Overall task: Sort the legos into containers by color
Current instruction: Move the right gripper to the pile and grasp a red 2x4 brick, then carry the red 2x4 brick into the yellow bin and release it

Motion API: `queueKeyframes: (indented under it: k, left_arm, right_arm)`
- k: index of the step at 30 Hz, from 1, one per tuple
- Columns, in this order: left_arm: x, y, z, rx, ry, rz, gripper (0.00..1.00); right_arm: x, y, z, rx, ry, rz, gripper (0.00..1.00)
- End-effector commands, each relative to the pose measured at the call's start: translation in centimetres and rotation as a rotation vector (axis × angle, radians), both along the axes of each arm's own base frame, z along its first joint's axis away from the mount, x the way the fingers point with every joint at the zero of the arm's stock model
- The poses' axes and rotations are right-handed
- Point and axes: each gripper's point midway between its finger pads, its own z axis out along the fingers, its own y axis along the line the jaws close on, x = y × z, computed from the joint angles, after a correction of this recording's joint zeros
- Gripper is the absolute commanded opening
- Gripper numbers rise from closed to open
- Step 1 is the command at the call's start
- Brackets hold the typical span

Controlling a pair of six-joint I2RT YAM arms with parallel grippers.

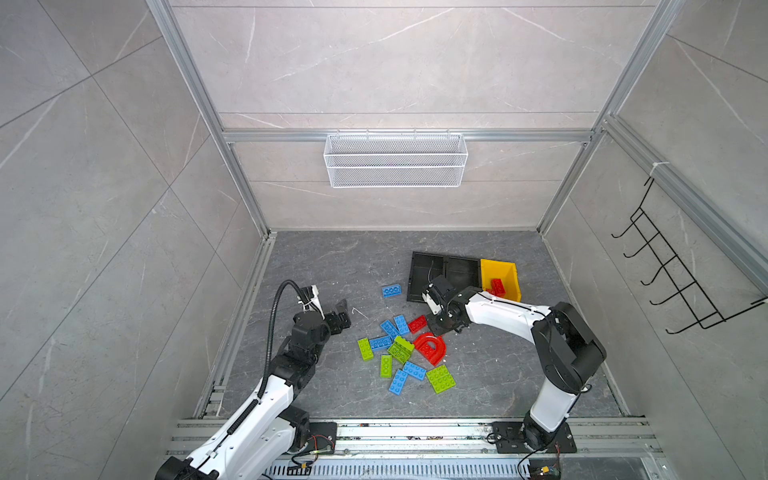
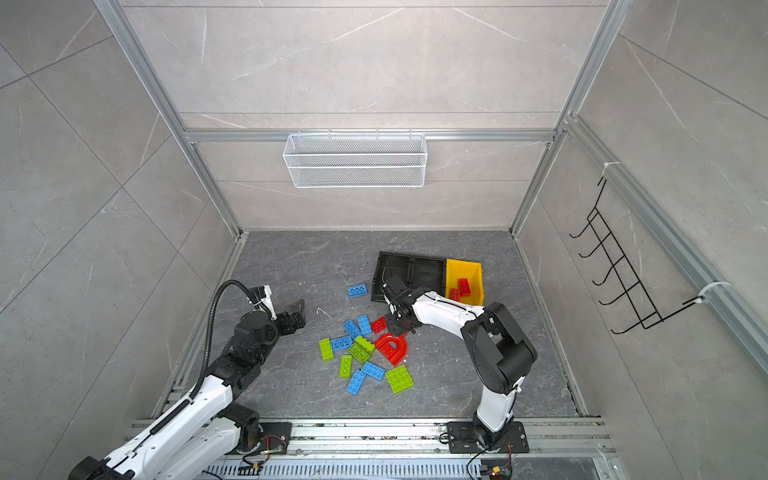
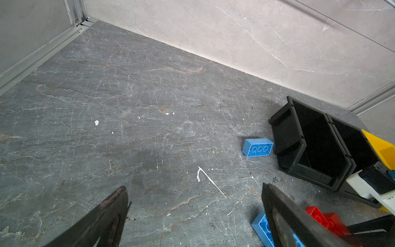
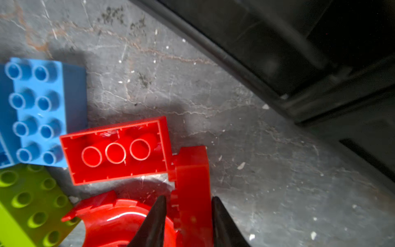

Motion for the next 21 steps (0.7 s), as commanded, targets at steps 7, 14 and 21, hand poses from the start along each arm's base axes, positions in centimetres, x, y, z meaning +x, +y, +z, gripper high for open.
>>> queueKeyframes:
  k: [7,14,21]
  left_arm:
    - [0.3,0.0,1.6,-0.003,-0.05,-0.005,0.99]
    - [0.3,-0.3,1.4,-0.009,-0.052,-0.014,1.0]
    - [0.4,-0.4,1.3,-0.007,-0.041,-0.021,0.99]
  right_arm:
    - [1.1,-0.8,1.3,0.007,-0.042,-0.038,0.24]
    - [1.5,-2.1,3.4,0.07,-0.062,-0.077,0.2]
    - [2.4,-4.6,6.9,0.218,-0.095,-0.15,0.18]
